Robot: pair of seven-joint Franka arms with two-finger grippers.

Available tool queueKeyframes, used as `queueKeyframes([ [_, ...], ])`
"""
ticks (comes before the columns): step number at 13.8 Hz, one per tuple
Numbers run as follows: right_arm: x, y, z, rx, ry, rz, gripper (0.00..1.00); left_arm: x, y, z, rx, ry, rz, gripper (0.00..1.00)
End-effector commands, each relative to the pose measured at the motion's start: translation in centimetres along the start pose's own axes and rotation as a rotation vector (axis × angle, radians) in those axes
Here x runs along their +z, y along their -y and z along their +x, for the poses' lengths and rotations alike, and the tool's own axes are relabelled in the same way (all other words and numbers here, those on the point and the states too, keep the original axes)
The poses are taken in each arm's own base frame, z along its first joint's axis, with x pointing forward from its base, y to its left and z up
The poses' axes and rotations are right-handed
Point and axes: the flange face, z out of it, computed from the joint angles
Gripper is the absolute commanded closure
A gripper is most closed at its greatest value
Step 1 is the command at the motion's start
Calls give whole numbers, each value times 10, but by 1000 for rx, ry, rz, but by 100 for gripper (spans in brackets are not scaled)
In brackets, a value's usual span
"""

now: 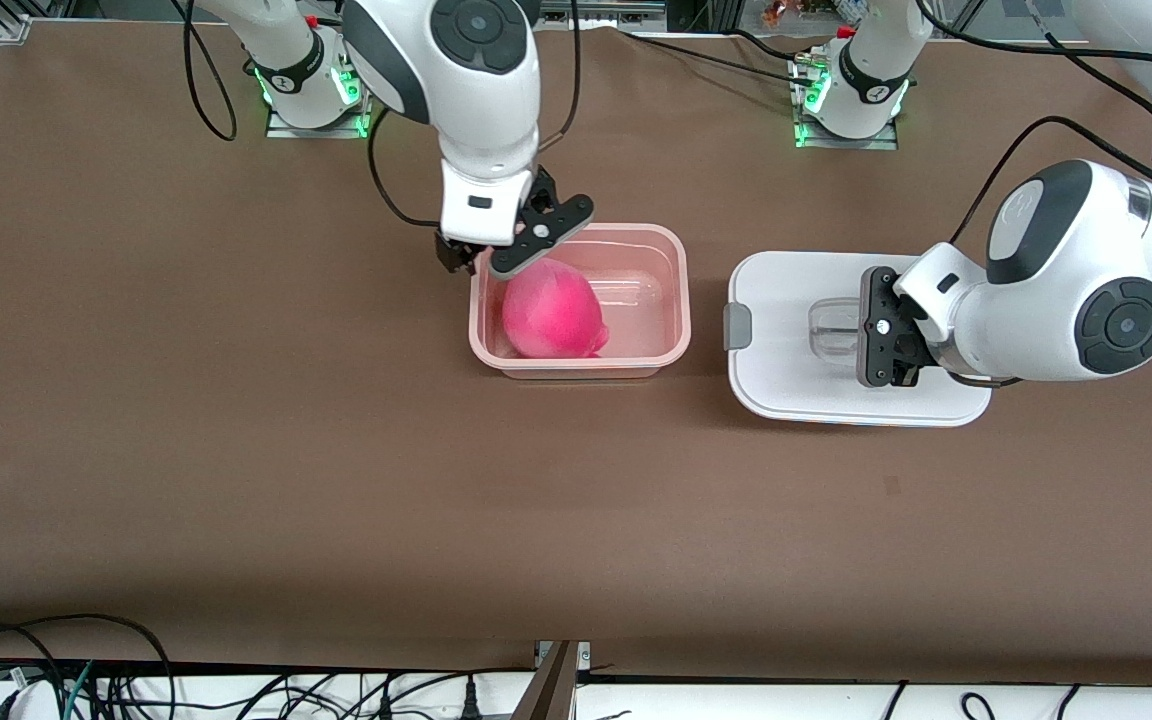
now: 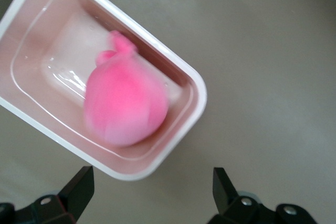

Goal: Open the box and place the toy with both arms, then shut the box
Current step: 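Open the right gripper and withdraw it from the box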

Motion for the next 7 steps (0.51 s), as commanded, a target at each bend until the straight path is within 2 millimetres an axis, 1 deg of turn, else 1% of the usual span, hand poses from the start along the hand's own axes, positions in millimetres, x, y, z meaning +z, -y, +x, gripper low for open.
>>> queueKeyframes([
  [1,-16,-50,-7,94,21,-3,0,-6,-1,-1,26,10,-3,100],
  [2,-17,-74,-10,131,22,0,0,-7,-2,4,24,5,-2,100],
  [3,-18,-108,-15,181,31,0,0,-7,-5,16,38,7,3,100],
  [4,-16,-142,-20,235,40,16,0,-6,-8,33,64,8,4,100],
  [5,-12,-178,-27,292,46,44,0,-1,-16,63,109,3,-5,100],
  [6,-8,-223,-39,365,51,89,0,4,-25,95,155,8,-7,100],
  [7,-4,-264,-52,430,51,132,0,4,-34,133,197,12,22,100],
])
